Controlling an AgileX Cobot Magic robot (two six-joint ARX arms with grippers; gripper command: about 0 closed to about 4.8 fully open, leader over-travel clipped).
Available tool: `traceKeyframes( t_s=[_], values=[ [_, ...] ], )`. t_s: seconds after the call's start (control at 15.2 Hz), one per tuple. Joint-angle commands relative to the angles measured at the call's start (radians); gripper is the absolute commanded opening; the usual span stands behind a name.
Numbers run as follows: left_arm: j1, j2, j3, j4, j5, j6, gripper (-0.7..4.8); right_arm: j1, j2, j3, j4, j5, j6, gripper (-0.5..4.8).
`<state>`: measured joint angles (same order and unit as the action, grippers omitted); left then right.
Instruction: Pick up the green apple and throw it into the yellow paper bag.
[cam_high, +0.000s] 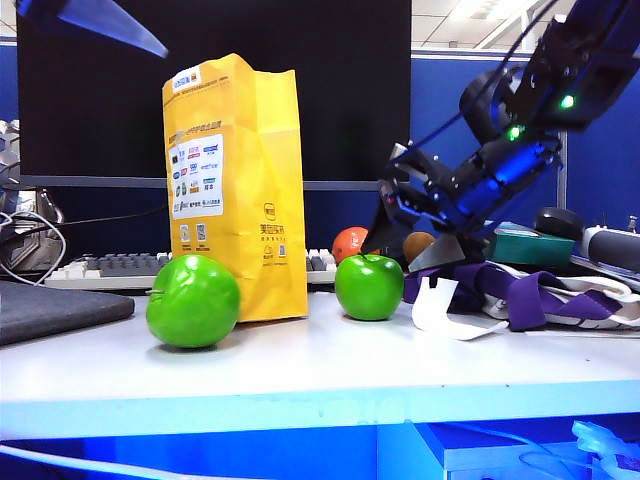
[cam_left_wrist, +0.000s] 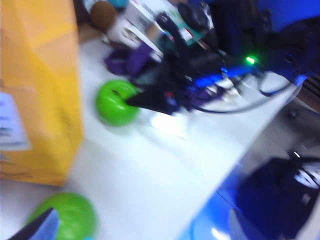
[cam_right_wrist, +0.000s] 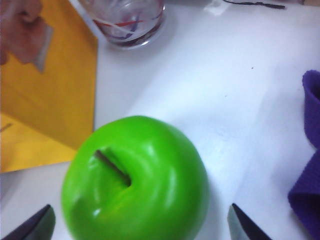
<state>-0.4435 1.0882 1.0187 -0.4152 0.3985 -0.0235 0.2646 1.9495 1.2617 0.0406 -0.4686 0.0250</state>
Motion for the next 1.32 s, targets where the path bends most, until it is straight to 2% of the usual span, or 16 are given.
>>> traceKeyframes(
  t_s=[0.07, 0.26, 0.66, 0.79, 0.92, 1.05, 1.18, 1.32],
  values=[
    [0.0, 0.001, 0.005, 0.014, 0.01, -0.003, 4.79, 0.002, 0.047, 0.044, 0.02, -0.026, 0.001, 4.79],
    [0.0, 0.001, 0.004, 0.011, 0.009, -0.003, 4.79, 0.025, 0.127, 0.159, -0.037, -0.045, 0.0, 4.79],
    [0.0, 0.001, 0.004, 0.011, 0.006, -0.003, 4.79, 0.065, 0.156, 0.19, -0.055, 0.052, -0.03, 4.79],
    [0.0, 0.002, 0.004, 0.012, 0.006, -0.003, 4.79, 0.062, 0.156, 0.19, -0.043, 0.06, -0.031, 2.31],
    [0.0, 0.005, 0.004, 0.012, 0.005, -0.002, 4.79, 0.061, 0.155, 0.19, -0.036, 0.124, -0.034, 1.15],
    [0.0, 0.005, 0.005, 0.013, 0.0, 0.022, 4.79, 0.045, 0.149, 0.191, -0.022, 0.141, -0.034, 1.02],
    [0.0, 0.005, 0.018, 0.01, -0.062, 0.049, 4.79, 0.014, 0.127, 0.204, -0.017, 0.152, -0.023, 1.02],
    [0.0, 0.005, 0.056, 0.007, -0.1, 0.071, 4.79, -0.016, 0.09, 0.275, -0.093, 0.152, -0.019, 1.03]
  ],
)
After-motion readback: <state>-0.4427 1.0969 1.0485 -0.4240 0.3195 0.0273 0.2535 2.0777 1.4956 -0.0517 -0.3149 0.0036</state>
